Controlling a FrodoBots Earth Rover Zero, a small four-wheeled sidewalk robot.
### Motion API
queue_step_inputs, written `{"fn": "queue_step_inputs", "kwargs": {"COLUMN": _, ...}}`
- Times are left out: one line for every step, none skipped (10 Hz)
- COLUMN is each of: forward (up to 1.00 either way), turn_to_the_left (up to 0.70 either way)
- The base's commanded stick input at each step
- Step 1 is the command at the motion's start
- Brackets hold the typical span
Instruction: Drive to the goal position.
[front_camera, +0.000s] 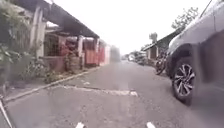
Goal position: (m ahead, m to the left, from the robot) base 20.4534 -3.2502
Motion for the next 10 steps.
{"fn": "queue_step_inputs", "kwargs": {"forward": 1.00, "turn_to_the_left": -0.35}}
{"fn": "queue_step_inputs", "kwargs": {"forward": 1.00, "turn_to_the_left": -0.40}}
{"fn": "queue_step_inputs", "kwargs": {"forward": 0.99, "turn_to_the_left": -0.40}}
{"fn": "queue_step_inputs", "kwargs": {"forward": 0.98, "turn_to_the_left": -0.14}}
{"fn": "queue_step_inputs", "kwargs": {"forward": 0.99, "turn_to_the_left": 0.01}}
{"fn": "queue_step_inputs", "kwargs": {"forward": 1.00, "turn_to_the_left": 0.02}}
{"fn": "queue_step_inputs", "kwargs": {"forward": 1.00, "turn_to_the_left": 0.02}}
{"fn": "queue_step_inputs", "kwargs": {"forward": 1.00, "turn_to_the_left": 0.02}}
{"fn": "queue_step_inputs", "kwargs": {"forward": 1.00, "turn_to_the_left": 0.00}}
{"fn": "queue_step_inputs", "kwargs": {"forward": 1.00, "turn_to_the_left": 0.00}}
